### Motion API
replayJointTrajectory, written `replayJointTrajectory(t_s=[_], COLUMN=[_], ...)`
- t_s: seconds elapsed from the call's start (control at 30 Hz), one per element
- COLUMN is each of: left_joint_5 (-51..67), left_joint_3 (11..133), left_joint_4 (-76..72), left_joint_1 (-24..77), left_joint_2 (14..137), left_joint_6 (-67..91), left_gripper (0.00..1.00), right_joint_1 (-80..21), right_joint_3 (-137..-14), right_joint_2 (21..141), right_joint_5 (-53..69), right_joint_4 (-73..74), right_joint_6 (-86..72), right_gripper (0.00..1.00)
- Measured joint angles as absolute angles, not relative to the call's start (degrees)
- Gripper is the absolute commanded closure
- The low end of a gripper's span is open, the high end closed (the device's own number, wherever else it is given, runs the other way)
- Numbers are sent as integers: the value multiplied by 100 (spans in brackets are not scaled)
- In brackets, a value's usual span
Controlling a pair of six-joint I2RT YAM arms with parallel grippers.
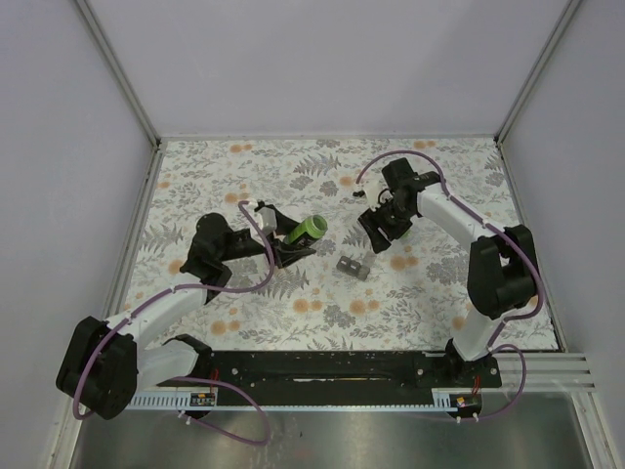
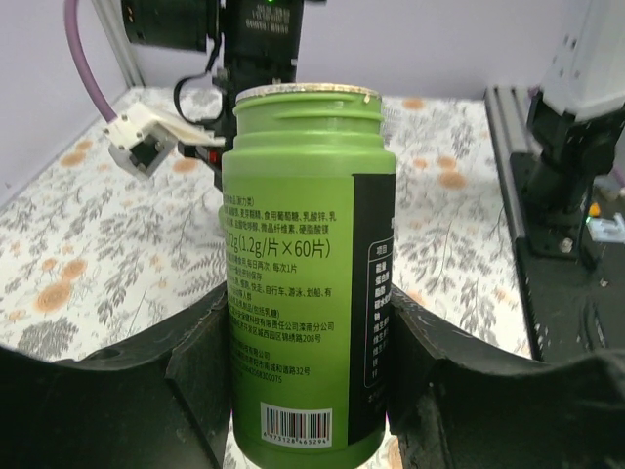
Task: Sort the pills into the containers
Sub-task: Pick up the pill container at the center of the board.
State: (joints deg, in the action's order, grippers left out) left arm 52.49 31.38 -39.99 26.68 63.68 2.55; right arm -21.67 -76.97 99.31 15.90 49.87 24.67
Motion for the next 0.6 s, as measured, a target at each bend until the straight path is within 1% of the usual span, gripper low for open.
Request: replayJointTrajectory(t_s=[0.2,0.33,0.6], left_joint_5=[5186,5041,4807], left_joint_3=[3326,3662,3889], left_joint_4=[-2744,-1828,-1055], left_joint_1=[2670,2698,2967], left_joint_2=[6416,6521,6726], left_joint_6=[-738,-1448,-2145], left_gripper=[100,100,100], right_joint_1=[-2163,-2134,-2067], right_joint_3=[-7854,-7979,-8154], right_joint_2=[10276,10565,10888], right_joint_5=[1951,2115,2373], right_joint_4=[5068,5092,5236], right_joint_6=[2628,2681,2740], right_gripper=[35,37,42])
